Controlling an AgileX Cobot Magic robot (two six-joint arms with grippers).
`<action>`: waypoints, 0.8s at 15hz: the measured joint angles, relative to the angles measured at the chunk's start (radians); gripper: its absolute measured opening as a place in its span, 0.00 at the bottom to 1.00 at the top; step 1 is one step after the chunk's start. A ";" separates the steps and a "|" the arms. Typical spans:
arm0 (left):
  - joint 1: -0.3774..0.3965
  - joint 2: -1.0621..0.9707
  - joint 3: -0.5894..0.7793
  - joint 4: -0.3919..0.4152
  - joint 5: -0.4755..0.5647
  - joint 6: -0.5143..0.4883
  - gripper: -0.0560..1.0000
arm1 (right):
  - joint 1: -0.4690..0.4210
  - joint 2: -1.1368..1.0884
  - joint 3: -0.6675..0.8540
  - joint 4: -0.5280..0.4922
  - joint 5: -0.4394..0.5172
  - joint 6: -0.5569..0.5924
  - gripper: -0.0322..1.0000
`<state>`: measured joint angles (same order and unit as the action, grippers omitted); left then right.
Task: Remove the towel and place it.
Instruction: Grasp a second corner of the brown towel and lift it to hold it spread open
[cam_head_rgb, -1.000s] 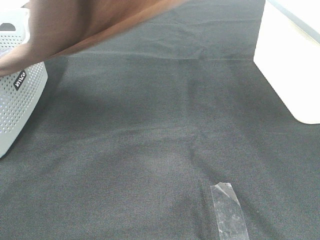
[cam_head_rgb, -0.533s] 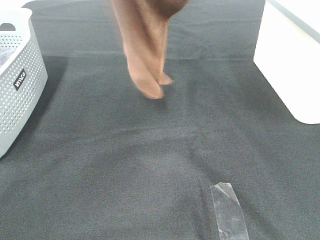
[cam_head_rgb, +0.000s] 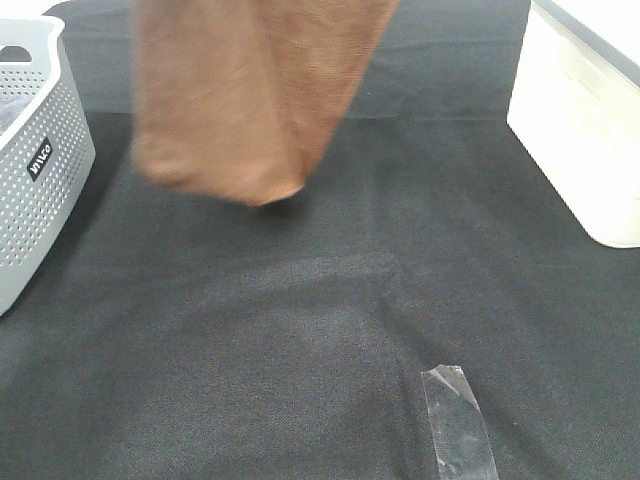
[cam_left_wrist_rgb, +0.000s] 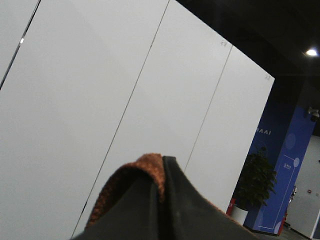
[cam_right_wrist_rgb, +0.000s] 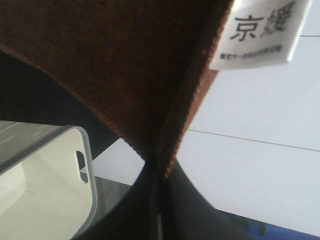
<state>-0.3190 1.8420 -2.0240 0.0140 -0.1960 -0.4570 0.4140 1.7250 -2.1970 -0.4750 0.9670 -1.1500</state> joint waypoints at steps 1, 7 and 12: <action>0.004 0.014 0.000 -0.024 -0.003 -0.001 0.05 | 0.000 0.006 0.000 -0.029 -0.039 0.022 0.03; 0.011 0.068 -0.002 -0.103 -0.178 -0.001 0.05 | -0.001 0.058 0.000 -0.115 -0.228 0.238 0.03; 0.011 0.139 -0.006 -0.136 -0.322 -0.005 0.05 | -0.002 0.058 0.000 -0.270 -0.418 0.510 0.03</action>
<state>-0.3080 1.9810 -2.0300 -0.1220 -0.5180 -0.4620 0.4120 1.7830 -2.1970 -0.7450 0.5490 -0.6400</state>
